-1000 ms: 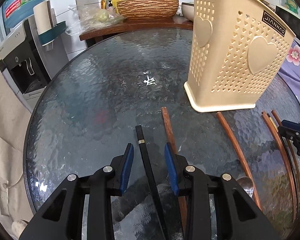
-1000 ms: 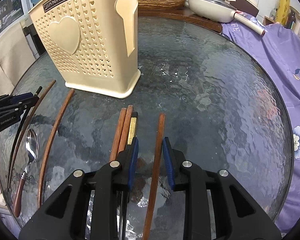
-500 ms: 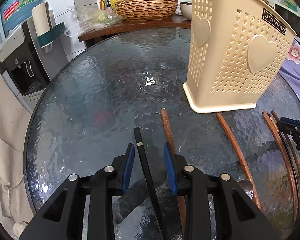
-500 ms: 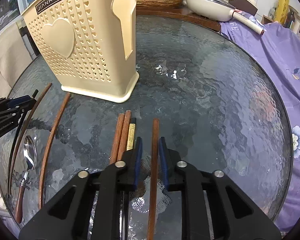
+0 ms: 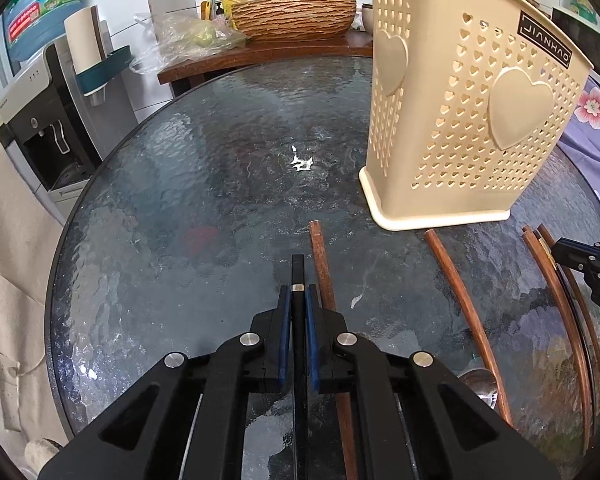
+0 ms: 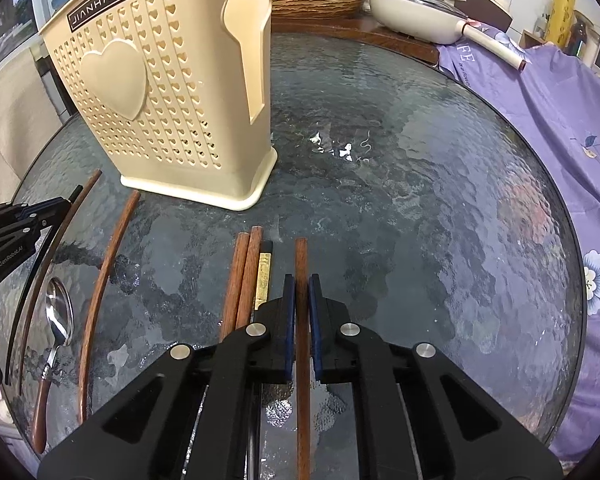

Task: Organize utensils

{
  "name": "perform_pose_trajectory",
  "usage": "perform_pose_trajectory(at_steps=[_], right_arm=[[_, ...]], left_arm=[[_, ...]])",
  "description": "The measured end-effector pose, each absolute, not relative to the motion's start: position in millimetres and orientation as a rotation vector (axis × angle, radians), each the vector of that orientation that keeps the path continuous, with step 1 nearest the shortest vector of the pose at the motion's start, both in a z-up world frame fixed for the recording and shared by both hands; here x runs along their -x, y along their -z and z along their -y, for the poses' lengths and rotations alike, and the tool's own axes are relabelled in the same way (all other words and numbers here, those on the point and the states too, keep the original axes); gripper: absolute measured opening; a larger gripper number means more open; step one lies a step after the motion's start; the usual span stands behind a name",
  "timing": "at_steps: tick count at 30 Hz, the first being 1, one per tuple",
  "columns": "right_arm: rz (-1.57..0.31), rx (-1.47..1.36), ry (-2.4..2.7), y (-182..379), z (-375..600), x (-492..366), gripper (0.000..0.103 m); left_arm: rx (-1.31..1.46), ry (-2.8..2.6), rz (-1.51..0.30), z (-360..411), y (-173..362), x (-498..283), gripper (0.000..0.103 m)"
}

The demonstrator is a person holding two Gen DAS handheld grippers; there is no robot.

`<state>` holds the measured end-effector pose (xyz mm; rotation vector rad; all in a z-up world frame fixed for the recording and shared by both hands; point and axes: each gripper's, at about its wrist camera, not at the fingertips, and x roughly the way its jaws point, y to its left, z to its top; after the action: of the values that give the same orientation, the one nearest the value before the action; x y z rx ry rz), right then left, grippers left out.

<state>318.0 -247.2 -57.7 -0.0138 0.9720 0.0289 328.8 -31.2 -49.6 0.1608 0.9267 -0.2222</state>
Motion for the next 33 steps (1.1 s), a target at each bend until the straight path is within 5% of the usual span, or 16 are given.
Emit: perform_pose_trajectory(at_steps=[14,33], right_arm=[[-0.920,-0.064,-0.084,49.2,261.8,-320.3,0.007],[-0.671,-0.125,-0.183,-39.6,268.6,-266.8,0.007]], left_arm=[[-0.125,0.219,-0.905,23.2,43.3,-334.4,0.007],[-0.053,0.319,-0.690,18.8,-41.7,-288.2,0.007]])
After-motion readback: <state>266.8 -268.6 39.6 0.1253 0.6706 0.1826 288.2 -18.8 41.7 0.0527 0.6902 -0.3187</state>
